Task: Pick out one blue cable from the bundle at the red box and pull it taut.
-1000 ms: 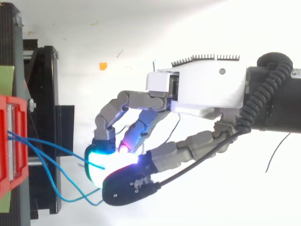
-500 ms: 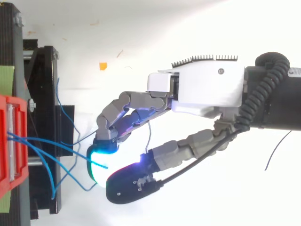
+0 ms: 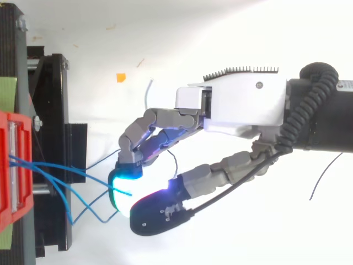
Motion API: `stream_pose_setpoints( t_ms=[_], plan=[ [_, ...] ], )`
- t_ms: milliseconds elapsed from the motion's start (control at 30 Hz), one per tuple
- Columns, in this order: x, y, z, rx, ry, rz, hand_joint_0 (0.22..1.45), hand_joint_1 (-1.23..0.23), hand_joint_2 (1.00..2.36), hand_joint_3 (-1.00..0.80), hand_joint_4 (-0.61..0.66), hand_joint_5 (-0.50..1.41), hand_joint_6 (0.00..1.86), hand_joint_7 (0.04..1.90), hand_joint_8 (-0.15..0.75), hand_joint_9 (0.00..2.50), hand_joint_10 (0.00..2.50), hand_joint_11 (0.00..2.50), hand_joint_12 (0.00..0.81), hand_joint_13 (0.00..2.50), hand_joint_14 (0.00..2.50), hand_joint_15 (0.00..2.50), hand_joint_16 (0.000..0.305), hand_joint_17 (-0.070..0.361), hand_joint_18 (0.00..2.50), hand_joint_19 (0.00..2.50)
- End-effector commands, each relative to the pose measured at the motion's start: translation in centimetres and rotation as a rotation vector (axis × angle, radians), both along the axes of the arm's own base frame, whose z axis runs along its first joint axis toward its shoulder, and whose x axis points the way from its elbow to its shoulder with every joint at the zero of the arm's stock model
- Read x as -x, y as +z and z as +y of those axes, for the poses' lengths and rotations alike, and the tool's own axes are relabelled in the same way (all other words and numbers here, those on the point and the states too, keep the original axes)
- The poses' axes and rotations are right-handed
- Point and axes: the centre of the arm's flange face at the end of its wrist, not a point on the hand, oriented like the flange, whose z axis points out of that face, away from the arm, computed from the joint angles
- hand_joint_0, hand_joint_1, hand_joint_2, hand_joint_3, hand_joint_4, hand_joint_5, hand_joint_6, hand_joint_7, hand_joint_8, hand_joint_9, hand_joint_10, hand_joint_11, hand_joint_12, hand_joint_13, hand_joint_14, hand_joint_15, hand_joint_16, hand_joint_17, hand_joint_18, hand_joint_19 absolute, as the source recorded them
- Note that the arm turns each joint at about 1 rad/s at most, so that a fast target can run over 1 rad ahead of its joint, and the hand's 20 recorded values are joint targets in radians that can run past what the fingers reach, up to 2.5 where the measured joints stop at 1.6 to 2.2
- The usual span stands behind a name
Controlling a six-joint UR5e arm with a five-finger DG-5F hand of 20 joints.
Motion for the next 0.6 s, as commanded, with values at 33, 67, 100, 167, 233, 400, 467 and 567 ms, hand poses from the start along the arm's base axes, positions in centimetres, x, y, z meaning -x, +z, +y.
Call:
stream_pose_setpoints(
  t_ms=[33,67,100,167,233,400,467,567],
  plan=[
    [1.3,0.0,-0.2,-0.002,0.004,0.015,0.62,-0.85,1.02,0.00,-0.20,-0.09,0.92,1.07,0.153,0.67,0.01,0.14,0.312,0.57,0.01,0.34,0.041,0.092,0.34,0.45],
    [2.5,0.3,-0.3,-0.002,0.004,0.019,0.62,-0.85,1.02,0.00,-0.20,-0.09,0.92,1.07,0.153,0.68,0.01,0.14,0.312,0.57,0.01,0.34,0.041,0.091,0.34,0.45],
    [2.8,0.7,-0.2,-0.002,0.004,0.012,0.62,-0.85,1.02,0.00,-0.20,-0.09,0.91,1.07,0.152,0.69,0.01,0.16,0.314,0.57,0.01,0.34,0.040,0.090,0.34,0.45],
    [3.6,1.0,-0.2,0.000,-0.002,0.005,0.62,-0.85,1.02,0.00,-0.20,-0.09,0.91,1.07,0.153,0.69,0.01,0.15,0.314,0.57,0.01,0.34,0.039,0.087,0.34,0.46],
    [5.5,1.0,-0.7,0.008,-0.030,-0.019,0.62,-0.85,1.02,0.00,-0.20,-0.09,0.91,1.07,0.153,0.70,0.01,0.16,0.310,0.58,0.01,0.35,0.036,0.082,0.34,0.46],
    [5.6,0.4,-0.8,0.008,-0.040,-0.057,0.62,-0.85,1.02,0.00,-0.19,-0.09,0.91,1.07,0.156,0.71,0.01,0.18,0.304,0.58,0.01,0.35,0.033,0.075,0.33,0.46],
    [5.4,0.4,-0.7,0.008,-0.040,-0.068,0.63,-0.85,1.02,0.00,-0.19,-0.09,0.92,1.07,0.157,0.72,0.01,0.18,0.304,0.59,0.01,0.36,0.034,0.075,0.33,0.46],
    [4.9,0.6,-0.4,0.011,-0.039,-0.107,0.63,-0.85,1.02,0.00,-0.20,-0.09,0.92,1.06,0.157,0.73,0.01,0.20,0.302,0.59,0.01,0.36,0.033,0.075,0.33,0.46]
  ],
)
